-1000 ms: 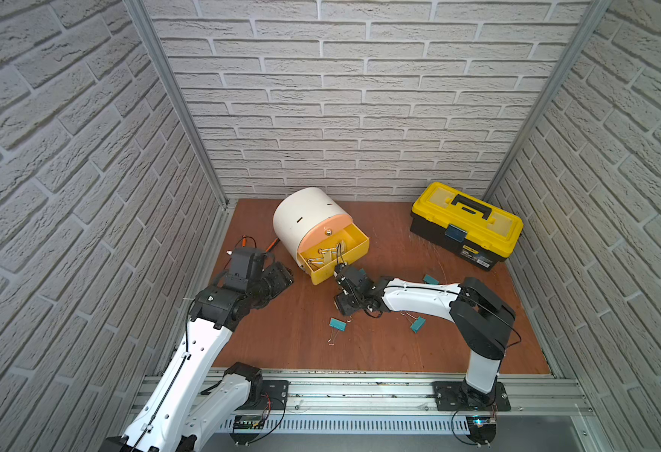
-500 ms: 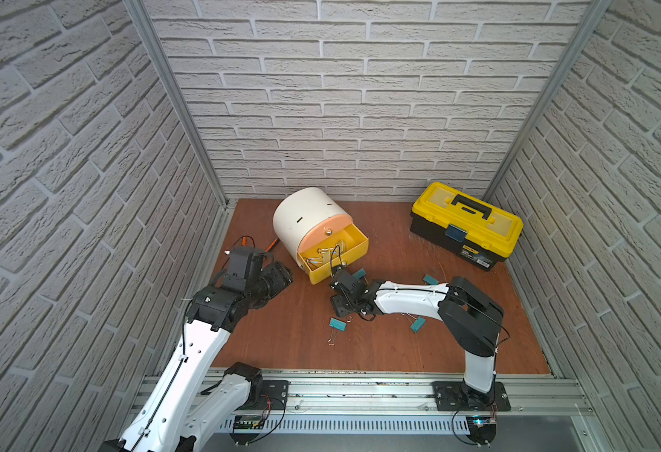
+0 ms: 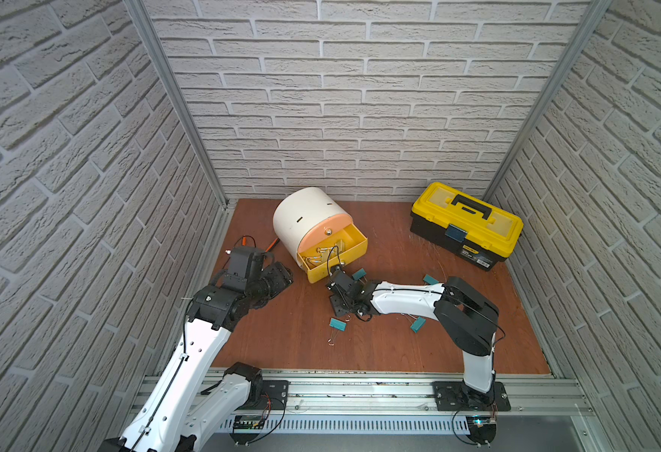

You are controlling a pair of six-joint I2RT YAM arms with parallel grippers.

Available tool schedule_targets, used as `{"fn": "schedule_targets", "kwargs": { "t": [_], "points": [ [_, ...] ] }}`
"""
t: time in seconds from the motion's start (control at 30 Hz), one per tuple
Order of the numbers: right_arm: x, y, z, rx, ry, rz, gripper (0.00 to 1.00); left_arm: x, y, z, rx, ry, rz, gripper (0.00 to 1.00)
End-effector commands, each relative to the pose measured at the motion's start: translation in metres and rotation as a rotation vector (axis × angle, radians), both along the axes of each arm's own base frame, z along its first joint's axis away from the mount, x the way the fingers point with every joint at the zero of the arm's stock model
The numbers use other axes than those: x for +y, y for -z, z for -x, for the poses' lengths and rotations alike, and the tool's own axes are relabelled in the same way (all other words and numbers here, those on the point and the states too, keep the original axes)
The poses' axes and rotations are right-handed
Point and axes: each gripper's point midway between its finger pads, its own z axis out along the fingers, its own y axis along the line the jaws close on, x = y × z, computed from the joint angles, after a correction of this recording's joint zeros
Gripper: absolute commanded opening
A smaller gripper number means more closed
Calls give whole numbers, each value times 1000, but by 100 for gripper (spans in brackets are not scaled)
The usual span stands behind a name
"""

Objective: Put the binder clips in the drawer according to color
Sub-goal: Pick up the binder clip at the center of the board, then place the binder clip in the drawer.

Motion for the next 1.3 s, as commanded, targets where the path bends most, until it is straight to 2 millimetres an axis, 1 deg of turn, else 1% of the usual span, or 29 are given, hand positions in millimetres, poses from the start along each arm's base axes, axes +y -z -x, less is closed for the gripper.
{"fn": "schedule_targets", "kwargs": {
  "t": [0.0,0.3,0.4,0.5,0.63,0.83,0.97,1.07,1.27],
  "points": [
    [-13,-22,-1,-55,43,-14,44,-1,-11,-6,-44,9,-6,74],
    [-40,-62,8,-121,52,-11,42,-4,-16,-18,-77,8,-1,74],
    [-52,-80,9,-153,60,-8,41,-6,-17,-22,-86,9,-1,74],
    [-66,-104,5,-192,79,-25,41,-8,-19,-28,-95,13,0,74],
    [-84,-140,-4,-245,104,-61,41,-14,-24,-38,-111,26,-5,73],
    [-106,-190,-23,-294,133,-130,41,-34,-30,-51,-130,79,-31,73],
    [-111,-220,-38,-317,142,-188,41,-47,-30,-57,-143,100,-33,73],
    [-113,-238,-48,-327,150,-235,41,-57,-32,-61,-155,117,-26,73],
    [-107,-262,-64,-330,149,-324,41,-73,-32,-66,-172,144,-22,73]
  ]
}}
